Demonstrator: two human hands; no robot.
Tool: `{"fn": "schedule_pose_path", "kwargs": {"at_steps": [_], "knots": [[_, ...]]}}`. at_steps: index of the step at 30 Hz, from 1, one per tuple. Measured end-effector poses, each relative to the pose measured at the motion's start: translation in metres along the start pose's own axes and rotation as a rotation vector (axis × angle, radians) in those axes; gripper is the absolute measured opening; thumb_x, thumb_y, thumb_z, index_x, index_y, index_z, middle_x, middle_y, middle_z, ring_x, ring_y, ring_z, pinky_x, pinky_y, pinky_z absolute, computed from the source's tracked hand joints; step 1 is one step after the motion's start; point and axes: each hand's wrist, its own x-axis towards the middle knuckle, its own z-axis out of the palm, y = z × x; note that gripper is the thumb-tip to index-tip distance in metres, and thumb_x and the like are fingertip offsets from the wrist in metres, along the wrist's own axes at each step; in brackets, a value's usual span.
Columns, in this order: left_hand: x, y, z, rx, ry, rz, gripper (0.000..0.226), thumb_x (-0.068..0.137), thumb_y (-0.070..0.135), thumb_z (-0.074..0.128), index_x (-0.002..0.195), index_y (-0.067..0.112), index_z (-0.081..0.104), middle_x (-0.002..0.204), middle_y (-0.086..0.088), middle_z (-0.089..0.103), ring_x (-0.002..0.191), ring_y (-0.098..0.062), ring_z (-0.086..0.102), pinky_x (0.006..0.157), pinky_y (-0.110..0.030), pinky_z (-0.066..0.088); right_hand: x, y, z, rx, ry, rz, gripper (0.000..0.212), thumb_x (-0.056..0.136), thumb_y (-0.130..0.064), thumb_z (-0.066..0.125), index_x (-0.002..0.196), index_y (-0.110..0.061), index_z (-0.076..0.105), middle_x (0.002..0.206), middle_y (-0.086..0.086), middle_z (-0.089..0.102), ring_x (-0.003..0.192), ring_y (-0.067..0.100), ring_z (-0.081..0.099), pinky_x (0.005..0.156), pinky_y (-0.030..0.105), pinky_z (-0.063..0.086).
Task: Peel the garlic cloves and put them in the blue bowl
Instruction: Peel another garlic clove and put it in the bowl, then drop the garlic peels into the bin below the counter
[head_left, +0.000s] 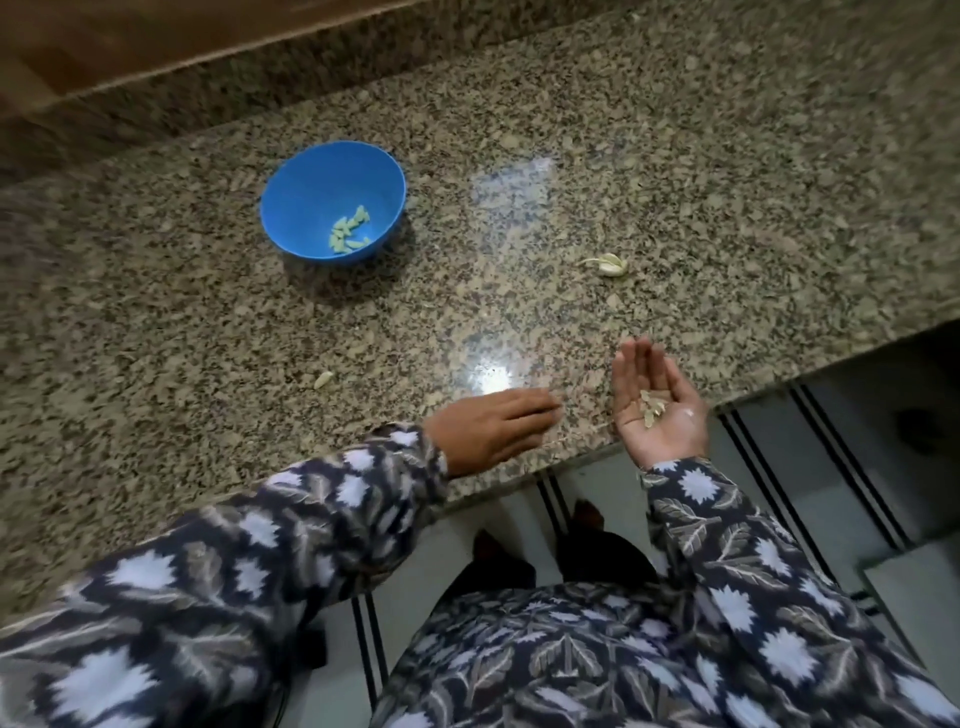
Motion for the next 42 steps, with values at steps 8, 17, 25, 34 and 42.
{"fn": "schedule_pose_path", "kwargs": {"at_steps": [8,17,25,34,42], "knots": [[-0.113,0.001,-0.014,0.202,0.126,-0.142,0.036,0.099,0.02,0.036,0.118,0.003,0.062,0.117,-0.014,0.064,0.105,-0.028,0.063,0.097,-0.032,0.043,-0.004,0.058,0.013,-0.067,0.011,0.219,0.029,0.083,-0.011,0.049,0.07,0.005,0.07,0.079,0.017,0.07,0.075,0.028,0.07,0.066,0.036,0.058],[-0.123,0.037,-0.014,0.282,0.272,-0.541,0.013,0.074,0.008,0.067,0.087,0.007,0.068,0.09,-0.009,0.067,0.078,-0.023,0.065,0.064,-0.028,0.053,0.004,0.097,0.031,-0.228,-0.046,0.43,0.038,0.09,-0.013,0.046,0.068,0.006,0.07,0.081,0.017,0.07,0.077,0.028,0.07,0.069,0.037,0.058],[-0.08,0.069,-0.021,-0.096,0.36,-1.386,0.012,0.091,0.012,0.055,0.099,0.009,0.064,0.094,-0.001,0.063,0.077,-0.009,0.056,0.073,-0.017,0.048,0.007,0.112,0.034,-0.447,-0.068,0.608,0.046,0.096,-0.015,0.039,0.069,0.006,0.07,0.083,0.018,0.07,0.077,0.027,0.07,0.073,0.036,0.057],[-0.183,0.124,-0.042,-1.932,2.171,-1.035,0.039,0.088,-0.005,0.048,0.056,-0.001,0.07,0.062,-0.01,0.068,0.054,-0.012,0.067,0.056,-0.017,0.055,-0.048,0.204,0.026,-0.66,-0.169,0.998,0.049,0.095,-0.017,0.039,0.064,0.004,0.071,0.078,0.016,0.071,0.075,0.025,0.071,0.072,0.035,0.056],[-0.341,0.244,0.018,-1.609,2.97,-0.719,0.027,0.086,-0.001,0.053,0.065,-0.003,0.07,0.068,-0.011,0.068,0.057,-0.017,0.068,0.049,-0.02,0.054,-0.172,0.346,-0.032,-0.859,-0.135,1.425,0.048,0.095,-0.016,0.039,0.067,0.006,0.071,0.084,0.017,0.071,0.075,0.03,0.07,0.071,0.039,0.055]]}}
